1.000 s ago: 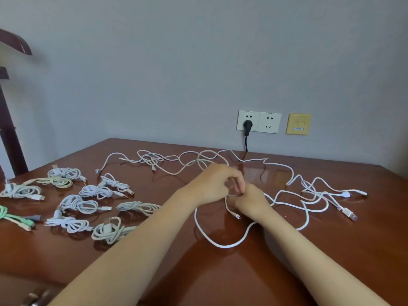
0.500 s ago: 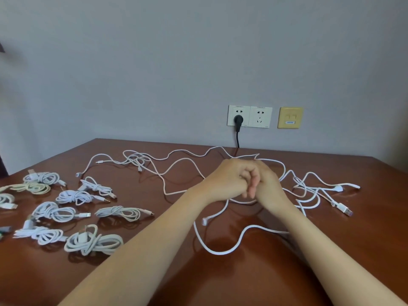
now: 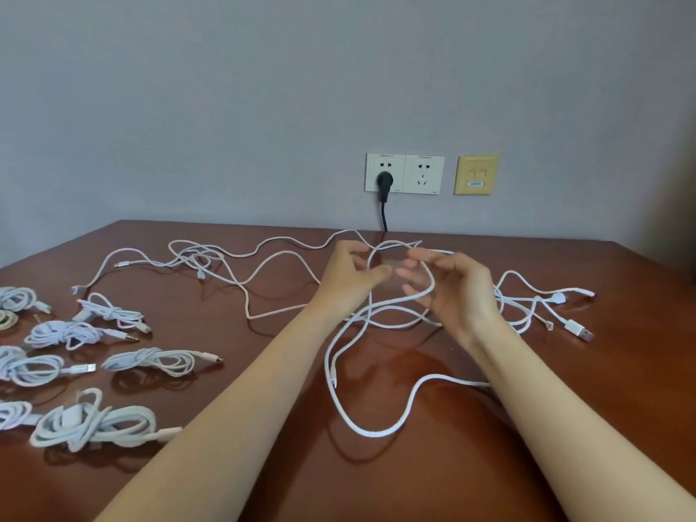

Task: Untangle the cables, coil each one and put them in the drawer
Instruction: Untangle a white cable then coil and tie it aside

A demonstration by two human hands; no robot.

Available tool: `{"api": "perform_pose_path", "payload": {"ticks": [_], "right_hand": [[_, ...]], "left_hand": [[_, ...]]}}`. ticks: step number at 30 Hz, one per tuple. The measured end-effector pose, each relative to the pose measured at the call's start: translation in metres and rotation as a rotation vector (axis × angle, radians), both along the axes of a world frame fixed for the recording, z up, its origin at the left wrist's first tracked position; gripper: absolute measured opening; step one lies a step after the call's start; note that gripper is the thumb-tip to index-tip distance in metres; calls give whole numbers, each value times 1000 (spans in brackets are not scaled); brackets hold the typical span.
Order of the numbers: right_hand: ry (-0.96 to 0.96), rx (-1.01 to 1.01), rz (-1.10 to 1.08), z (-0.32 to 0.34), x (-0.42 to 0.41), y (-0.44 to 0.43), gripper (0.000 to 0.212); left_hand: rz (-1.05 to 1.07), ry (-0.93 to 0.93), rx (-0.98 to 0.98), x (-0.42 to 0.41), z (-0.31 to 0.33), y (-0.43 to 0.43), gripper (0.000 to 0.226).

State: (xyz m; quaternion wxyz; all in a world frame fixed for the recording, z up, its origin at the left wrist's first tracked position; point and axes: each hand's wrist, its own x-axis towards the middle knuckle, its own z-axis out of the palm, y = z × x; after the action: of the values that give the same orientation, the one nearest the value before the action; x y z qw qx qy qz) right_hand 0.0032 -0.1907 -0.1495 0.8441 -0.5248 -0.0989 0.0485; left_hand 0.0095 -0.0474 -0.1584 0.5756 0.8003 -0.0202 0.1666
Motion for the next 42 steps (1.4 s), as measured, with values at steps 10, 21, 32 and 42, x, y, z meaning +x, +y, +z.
{"api": "perform_pose_path", "payload": {"ticks": [10,21,32,42], "right_hand": [[121,-33,-178,-10,17,-2,30],[-80,-965,-226,-26,17,10,29],[-523,-1238,-109,-27,-1,19,13],[-755,-1437,76,-21,-16,24,29]], "left_hand": [[-301,270,-596,9,-16,12,32],[-344,237,-1118,13,-20,33,37],[-195,221,-1168,8,-14,30,32],[-114,184,-700,5,-12,22,28]]}}
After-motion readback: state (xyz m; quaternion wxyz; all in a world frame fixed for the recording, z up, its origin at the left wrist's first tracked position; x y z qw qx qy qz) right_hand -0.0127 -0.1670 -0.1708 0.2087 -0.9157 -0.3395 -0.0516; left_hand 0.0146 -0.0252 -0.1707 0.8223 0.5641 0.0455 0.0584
